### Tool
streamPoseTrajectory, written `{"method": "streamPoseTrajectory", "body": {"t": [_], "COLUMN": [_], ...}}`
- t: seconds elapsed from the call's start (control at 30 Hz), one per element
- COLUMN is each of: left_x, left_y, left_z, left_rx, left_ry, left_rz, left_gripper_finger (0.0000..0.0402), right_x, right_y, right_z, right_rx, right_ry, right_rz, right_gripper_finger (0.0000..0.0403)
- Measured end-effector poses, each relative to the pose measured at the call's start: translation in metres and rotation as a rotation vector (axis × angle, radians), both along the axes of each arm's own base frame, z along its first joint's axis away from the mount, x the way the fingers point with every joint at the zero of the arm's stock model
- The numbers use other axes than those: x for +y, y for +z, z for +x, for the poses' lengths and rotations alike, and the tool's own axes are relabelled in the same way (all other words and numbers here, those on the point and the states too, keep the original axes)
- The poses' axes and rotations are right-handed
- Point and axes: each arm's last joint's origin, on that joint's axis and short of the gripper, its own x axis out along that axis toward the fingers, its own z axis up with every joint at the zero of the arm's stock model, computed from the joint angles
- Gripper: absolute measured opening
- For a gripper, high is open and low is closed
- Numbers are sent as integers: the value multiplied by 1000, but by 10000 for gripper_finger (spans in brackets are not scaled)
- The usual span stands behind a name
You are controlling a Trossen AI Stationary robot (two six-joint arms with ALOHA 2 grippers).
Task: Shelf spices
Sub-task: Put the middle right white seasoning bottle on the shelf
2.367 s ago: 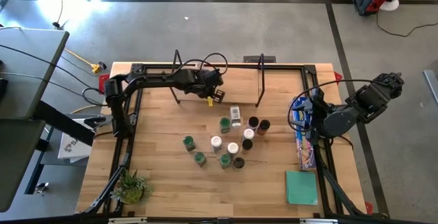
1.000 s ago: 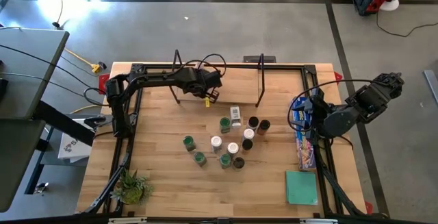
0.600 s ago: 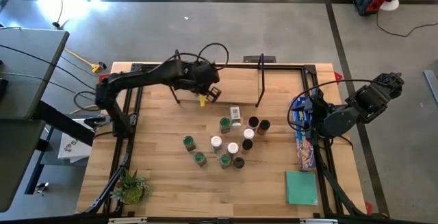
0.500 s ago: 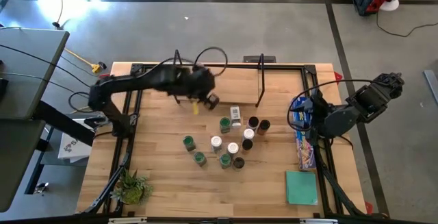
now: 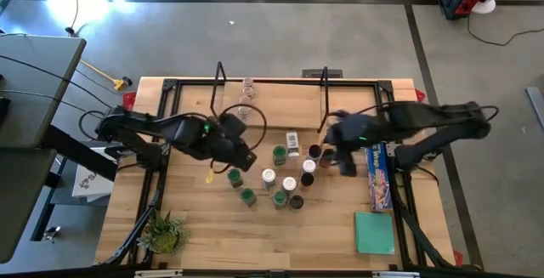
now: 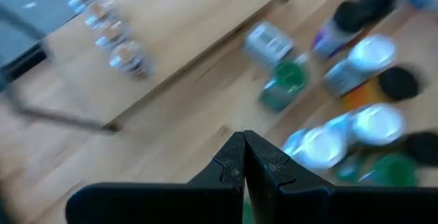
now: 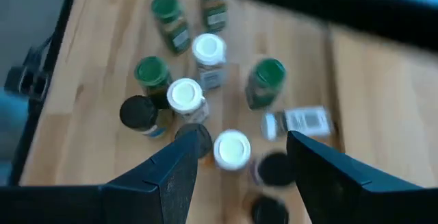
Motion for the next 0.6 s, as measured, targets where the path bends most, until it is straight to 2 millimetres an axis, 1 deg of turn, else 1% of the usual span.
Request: {"method": "streamPoseTrajectory", "body": {"t": [0.1,0.13,0.2,0.27,0.33,0.4,0.5,0.6], "left_x": [1,2,5,8,11,15,20,27], "left_y": [4,6,13,21,31,41,53,64], "left_z": [-17,-22,-30,-40,-52,-67,-89,-108], "left_rx": [79,98,105,93,65,37,1,-39], "left_ry": [-10,-25,-69,-111,-138,-162,-179,-178], "left_rz": [24,33,46,52,63,88,147,219], "left_gripper_finger": [0,0,0,0,0,0,0,0], "right_x": [2,4,6,7,5,0,-8,-16], "right_y": [-14,-18,-29,-40,-50,-57,-64,-71], "right_z": [22,29,43,55,70,83,97,104], "right_rx": [25,38,76,126,172,226,343,497], "right_ry": [215,256,284,251,151,-1,-297,-619], "right_rz": [-24,-28,-32,-12,41,129,275,381], "right_gripper_finger": [217,217,217,217,217,217,217,217]}}
